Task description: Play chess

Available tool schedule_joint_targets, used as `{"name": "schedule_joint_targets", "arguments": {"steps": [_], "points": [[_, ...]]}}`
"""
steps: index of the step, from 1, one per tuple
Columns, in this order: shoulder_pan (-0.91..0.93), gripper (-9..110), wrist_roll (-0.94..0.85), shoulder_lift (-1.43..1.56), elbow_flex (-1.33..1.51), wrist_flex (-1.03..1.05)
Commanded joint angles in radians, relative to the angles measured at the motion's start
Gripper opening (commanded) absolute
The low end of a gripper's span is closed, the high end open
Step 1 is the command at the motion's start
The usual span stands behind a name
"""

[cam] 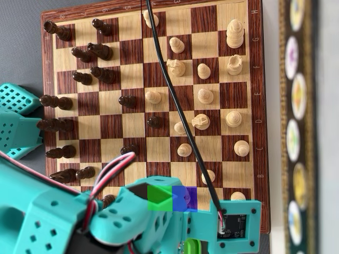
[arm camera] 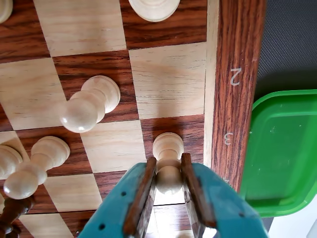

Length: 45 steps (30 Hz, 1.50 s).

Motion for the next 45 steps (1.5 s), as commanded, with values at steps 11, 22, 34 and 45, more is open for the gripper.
{"name": "schedule_joint_targets", "arguments": {"steps": [11, 22, 34, 45], "points": [[0.026, 7, -0.012, 0.110, -0.035, 0.023], [0.057, 7, -0.014, 0.261, 0.156, 0.014], [0.063, 7, -0.008, 0.344, 0.311, -0.029], [0.083, 7, -0.012, 0.334, 0.347, -0.072]]}}
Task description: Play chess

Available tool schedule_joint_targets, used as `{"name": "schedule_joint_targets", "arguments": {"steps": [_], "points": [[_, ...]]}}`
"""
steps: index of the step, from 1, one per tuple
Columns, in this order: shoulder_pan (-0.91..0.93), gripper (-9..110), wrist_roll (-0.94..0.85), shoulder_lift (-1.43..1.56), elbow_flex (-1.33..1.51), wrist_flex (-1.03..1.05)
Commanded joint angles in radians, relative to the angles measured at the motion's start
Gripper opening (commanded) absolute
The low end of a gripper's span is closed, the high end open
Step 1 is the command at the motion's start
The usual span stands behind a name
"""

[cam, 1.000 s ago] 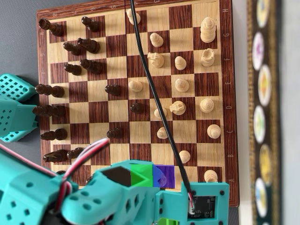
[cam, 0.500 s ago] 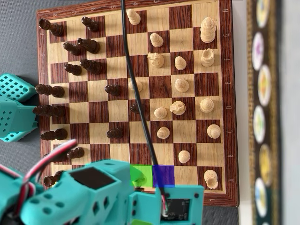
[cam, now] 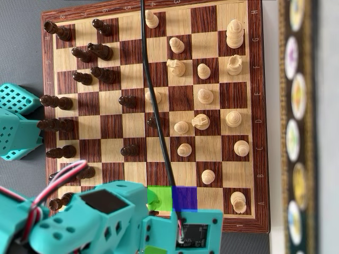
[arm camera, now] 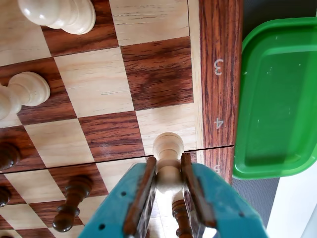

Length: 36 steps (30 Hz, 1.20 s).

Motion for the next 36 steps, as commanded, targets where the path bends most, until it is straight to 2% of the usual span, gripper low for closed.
{"name": "schedule_joint_targets", "arguments": {"steps": [1, 36], "points": [[0.017, 7, -0.002, 0.048, -0.002, -0.014], [0.014, 8, 0.003, 0.014, 0.046, -0.071]]}}
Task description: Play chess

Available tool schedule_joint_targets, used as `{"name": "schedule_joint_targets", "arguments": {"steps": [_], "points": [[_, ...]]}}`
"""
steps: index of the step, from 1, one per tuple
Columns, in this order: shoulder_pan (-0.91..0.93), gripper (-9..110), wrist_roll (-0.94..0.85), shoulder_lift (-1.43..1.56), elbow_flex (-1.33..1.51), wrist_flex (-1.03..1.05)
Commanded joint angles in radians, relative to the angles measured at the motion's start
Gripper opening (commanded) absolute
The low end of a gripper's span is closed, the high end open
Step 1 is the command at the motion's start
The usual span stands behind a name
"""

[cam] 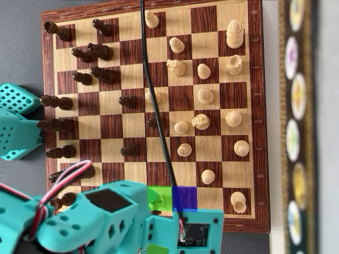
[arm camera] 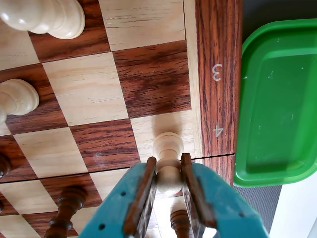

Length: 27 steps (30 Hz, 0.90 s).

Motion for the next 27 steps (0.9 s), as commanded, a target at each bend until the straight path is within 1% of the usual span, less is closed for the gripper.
{"name": "schedule_joint_targets", "arguments": {"steps": [1, 4, 20, 27], "points": [[0.009, 10, 0.002, 0.014, -0.003, -0.009], [0.009, 13, -0.002, 0.012, -0.002, -0.009], [0.009, 14, -0.002, 0.025, -0.017, -0.009], [0.011, 14, -0.002, 0.025, -0.097, 0.002]]}}
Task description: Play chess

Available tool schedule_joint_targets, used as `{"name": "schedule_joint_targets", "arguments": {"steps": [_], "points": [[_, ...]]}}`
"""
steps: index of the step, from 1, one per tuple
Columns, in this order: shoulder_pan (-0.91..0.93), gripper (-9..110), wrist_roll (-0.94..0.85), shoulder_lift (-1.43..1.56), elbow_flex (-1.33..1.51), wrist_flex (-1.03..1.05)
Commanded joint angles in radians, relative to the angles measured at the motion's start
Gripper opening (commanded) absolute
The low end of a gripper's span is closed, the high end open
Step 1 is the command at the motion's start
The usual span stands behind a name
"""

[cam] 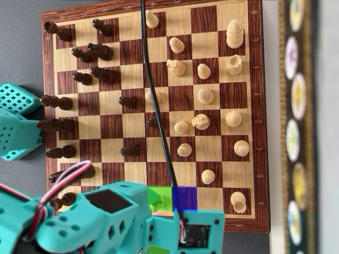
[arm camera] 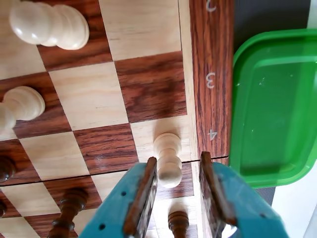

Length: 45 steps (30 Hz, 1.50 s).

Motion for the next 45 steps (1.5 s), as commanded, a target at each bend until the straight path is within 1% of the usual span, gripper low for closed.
{"name": "schedule_joint_targets", "arguments": {"steps": [1, 6, 9, 16, 24, 27, 31, 38, 45], "points": [[0.012, 14, -0.002, 0.025, -0.064, 0.002], [0.012, 14, -0.002, 0.029, -0.064, 0.002], [0.012, 13, -0.002, 0.091, -0.044, 0.009], [0.006, 13, 0.011, 0.322, 0.089, 0.009], [-0.006, 14, 0.014, 0.660, 0.265, 0.006], [-0.031, 14, 0.057, 0.776, 0.348, -0.009], [-0.084, 14, 0.072, 0.939, 0.502, -0.107], [-0.170, 14, 0.158, 1.212, 0.776, -0.313], [-0.272, 14, 0.212, 1.428, 0.989, -0.598]]}}
